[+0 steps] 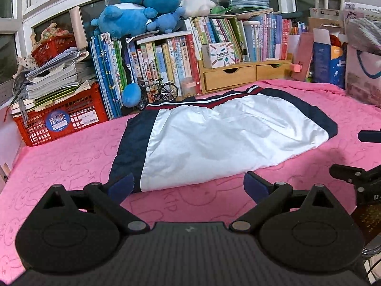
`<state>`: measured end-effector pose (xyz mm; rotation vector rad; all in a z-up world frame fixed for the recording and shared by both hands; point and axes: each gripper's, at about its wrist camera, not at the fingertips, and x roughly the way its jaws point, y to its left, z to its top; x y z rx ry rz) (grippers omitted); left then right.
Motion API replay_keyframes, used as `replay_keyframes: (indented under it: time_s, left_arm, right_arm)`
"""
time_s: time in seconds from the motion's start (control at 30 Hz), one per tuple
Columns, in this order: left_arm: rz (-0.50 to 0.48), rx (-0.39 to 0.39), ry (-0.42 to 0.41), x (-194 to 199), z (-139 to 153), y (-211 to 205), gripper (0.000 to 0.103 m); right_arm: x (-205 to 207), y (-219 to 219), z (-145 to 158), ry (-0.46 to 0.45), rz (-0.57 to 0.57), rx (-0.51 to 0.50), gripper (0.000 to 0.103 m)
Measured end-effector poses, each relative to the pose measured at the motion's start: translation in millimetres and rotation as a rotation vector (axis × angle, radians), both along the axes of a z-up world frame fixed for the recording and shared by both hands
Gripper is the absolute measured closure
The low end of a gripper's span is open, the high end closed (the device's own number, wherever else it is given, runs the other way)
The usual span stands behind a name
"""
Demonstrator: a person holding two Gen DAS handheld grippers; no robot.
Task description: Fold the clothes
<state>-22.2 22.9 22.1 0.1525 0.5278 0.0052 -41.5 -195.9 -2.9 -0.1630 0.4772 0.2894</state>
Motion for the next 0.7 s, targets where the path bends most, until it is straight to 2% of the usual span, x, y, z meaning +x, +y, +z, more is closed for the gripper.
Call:
replay_keyframes:
  time_s: [0.5, 0.7]
  left_arm:
    - [0.013, 0.001, 0.048, -8.2, 3.2, 13.9, 0.003]
    - [0.028, -0.019, 0.065, -6.9, 0.6, 22.1, 0.003]
  right_arm:
    - [-15.6, -14.8, 5.1, 0.043, 0.047, -0.032, 0.000]
    - [-14.3, -23.4, 4.0, 0.051, 0.033, 0.016, 0.000]
